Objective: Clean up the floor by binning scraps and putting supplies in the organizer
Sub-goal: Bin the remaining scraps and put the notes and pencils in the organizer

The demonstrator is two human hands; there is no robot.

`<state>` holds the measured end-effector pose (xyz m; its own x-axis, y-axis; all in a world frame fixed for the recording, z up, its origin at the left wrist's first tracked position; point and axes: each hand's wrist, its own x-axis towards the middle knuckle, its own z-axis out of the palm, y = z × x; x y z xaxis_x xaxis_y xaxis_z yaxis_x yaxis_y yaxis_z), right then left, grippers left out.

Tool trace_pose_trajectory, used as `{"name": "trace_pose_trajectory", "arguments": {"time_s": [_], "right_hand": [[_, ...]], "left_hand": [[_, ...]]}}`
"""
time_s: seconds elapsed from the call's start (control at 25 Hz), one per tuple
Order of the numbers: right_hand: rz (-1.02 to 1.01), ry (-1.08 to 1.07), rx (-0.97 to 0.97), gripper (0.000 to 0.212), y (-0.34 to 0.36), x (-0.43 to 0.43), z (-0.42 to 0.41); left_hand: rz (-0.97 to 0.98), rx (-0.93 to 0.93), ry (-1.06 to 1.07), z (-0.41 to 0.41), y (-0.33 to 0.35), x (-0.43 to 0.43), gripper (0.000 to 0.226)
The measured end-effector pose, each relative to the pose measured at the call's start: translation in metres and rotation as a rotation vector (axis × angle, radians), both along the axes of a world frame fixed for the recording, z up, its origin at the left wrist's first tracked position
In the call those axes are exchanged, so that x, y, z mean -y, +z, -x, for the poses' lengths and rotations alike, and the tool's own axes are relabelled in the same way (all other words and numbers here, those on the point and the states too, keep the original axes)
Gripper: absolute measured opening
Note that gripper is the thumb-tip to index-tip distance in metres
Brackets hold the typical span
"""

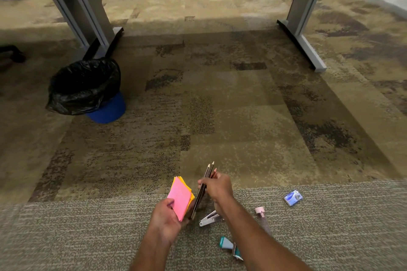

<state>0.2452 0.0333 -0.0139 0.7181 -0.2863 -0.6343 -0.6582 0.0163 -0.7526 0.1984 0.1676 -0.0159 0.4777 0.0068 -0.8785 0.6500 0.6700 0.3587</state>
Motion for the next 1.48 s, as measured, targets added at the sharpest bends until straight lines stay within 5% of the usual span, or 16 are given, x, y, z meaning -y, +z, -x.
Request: {"name": "trace_pose_trajectory", "arguments": {"time_s": [0.76,1.16,1.48], "right_hand": [[-0.147,-0.157,0.330,0.014,0.091,0.047,0.004],[-0.120,-0.114,0.344,0.012,0.309,0.091,0.028],[-0.058,0.030,0.523,0.006,0.549,0.147,0.043]], "left_hand": [[0.224,0.097,0.245,-0.020,0.075,0.082,0.042],[0.201,0.278,0.141,0.000,0.304,0.124,0.039],[-0.380,0.640,-0.218,0.008,0.528,0.111,0.025]]}}
